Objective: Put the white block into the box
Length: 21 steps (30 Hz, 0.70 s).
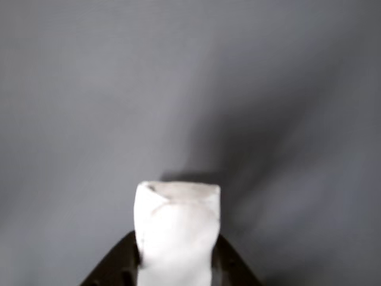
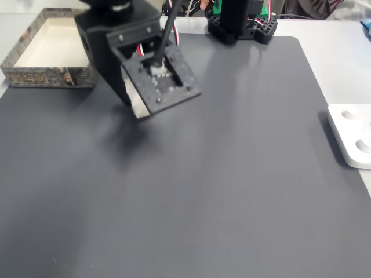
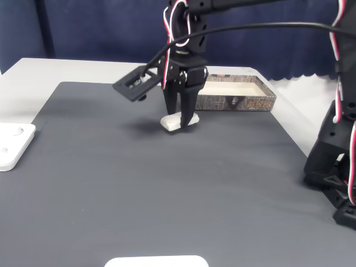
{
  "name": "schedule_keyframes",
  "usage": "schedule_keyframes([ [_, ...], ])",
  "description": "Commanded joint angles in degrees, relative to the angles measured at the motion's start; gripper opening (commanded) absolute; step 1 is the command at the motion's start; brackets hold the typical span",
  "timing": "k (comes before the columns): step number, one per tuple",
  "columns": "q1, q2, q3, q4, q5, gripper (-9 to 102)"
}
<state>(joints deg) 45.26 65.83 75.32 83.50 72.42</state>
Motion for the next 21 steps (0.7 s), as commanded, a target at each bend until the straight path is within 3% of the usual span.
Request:
schedule_keyframes([
  [1,0.7,10.02,0.88,2.37,-0.53,-2],
  [14,4.57,21.53,2.99,7.03,-0.44,-2],
  [21,7.47,24.08,2.72,7.29,-6.42,-2],
])
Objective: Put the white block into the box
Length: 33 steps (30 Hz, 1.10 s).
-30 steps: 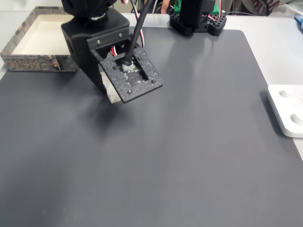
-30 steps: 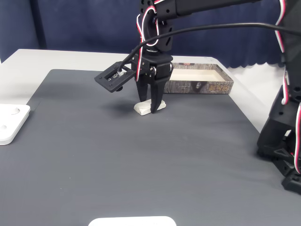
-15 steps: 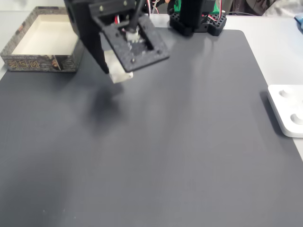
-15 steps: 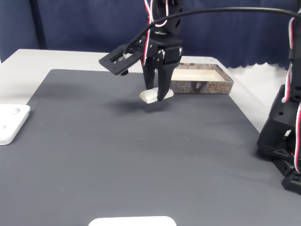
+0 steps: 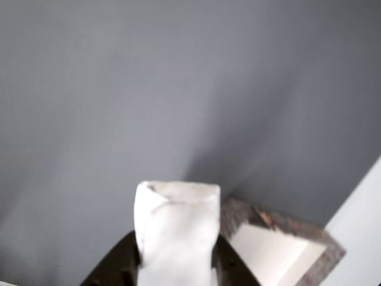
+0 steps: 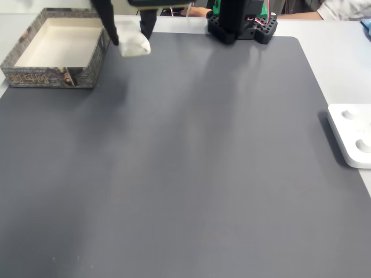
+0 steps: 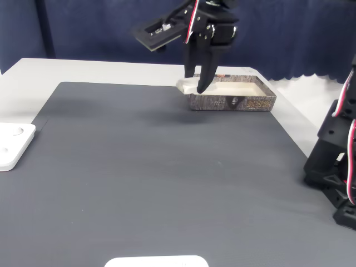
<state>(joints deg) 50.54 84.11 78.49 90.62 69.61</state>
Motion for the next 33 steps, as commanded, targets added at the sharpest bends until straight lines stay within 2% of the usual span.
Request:
schedule_keyframes([
  [1,2.55,6.15,-0.53,0.18,-4.83,-2],
  [11,7.65,6.59,-0.62,0.18,-19.69,-2],
  [18,14.68,3.25,-3.6,0.18,-21.97,-2],
  [25,22.32,-5.8,-13.18,3.25,-19.34,-2],
  [33,28.21,-17.14,-25.66,4.22,-4.66,-2],
])
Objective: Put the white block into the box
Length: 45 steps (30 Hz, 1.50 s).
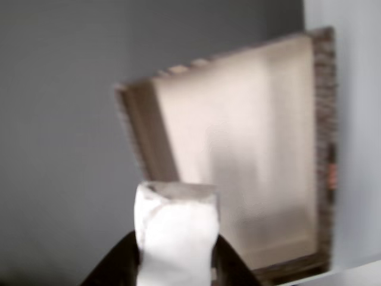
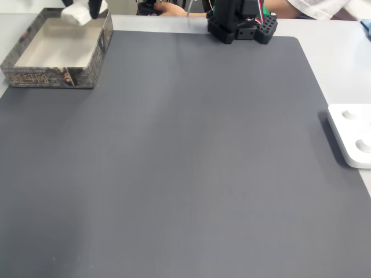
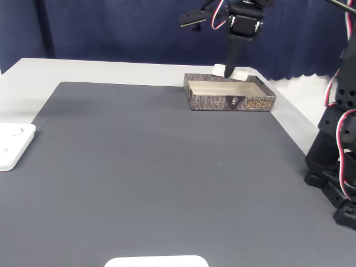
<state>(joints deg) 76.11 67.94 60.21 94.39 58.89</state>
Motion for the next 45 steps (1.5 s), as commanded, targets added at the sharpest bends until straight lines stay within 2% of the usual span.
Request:
schedule_keyframes([
  [1,3.25,-2.02,-8.53,0.53,7.56,-2],
  [7,6.86,-9.05,-16.44,1.14,17.31,-2],
  [12,8.26,-12.57,-19.07,1.41,21.27,-2],
  [33,4.13,-26.81,-31.99,2.02,22.85,-2],
  [45,2.9,-29.88,-33.75,1.41,22.32,-2],
])
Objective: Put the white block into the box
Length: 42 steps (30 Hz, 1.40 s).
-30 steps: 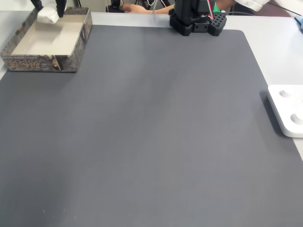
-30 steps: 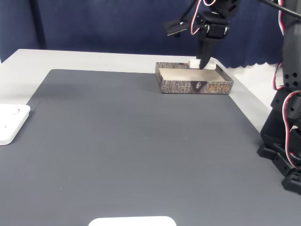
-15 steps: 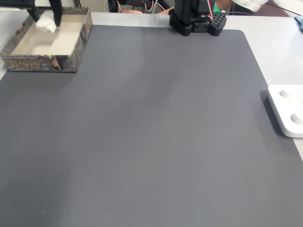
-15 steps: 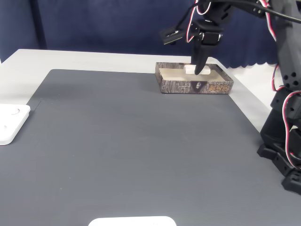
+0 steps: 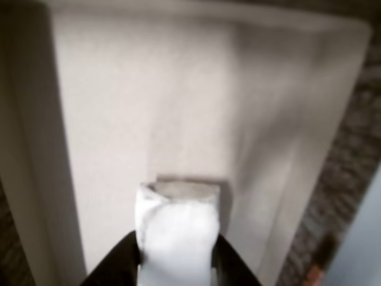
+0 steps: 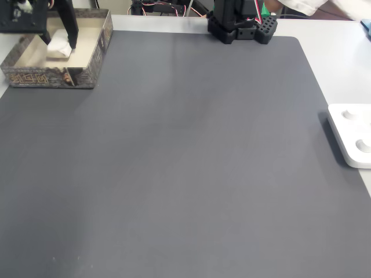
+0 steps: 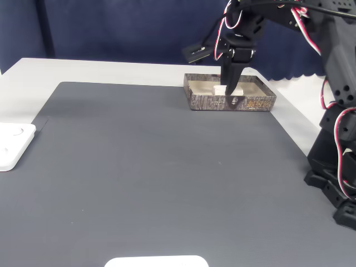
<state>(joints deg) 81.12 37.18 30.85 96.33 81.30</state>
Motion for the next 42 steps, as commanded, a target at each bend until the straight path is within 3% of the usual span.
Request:
schedule_keyframes([
  [1,-2.29,0.7,-4.39,-0.7,-0.26,-2],
  [7,-2.46,0.44,-4.04,-0.79,-0.53,-1],
  [22,-2.99,0.35,-2.99,-2.02,-0.53,14],
  [31,-3.43,1.32,-3.08,-2.81,-0.26,31],
  [42,-4.75,7.21,-2.72,-4.22,0.97,41],
])
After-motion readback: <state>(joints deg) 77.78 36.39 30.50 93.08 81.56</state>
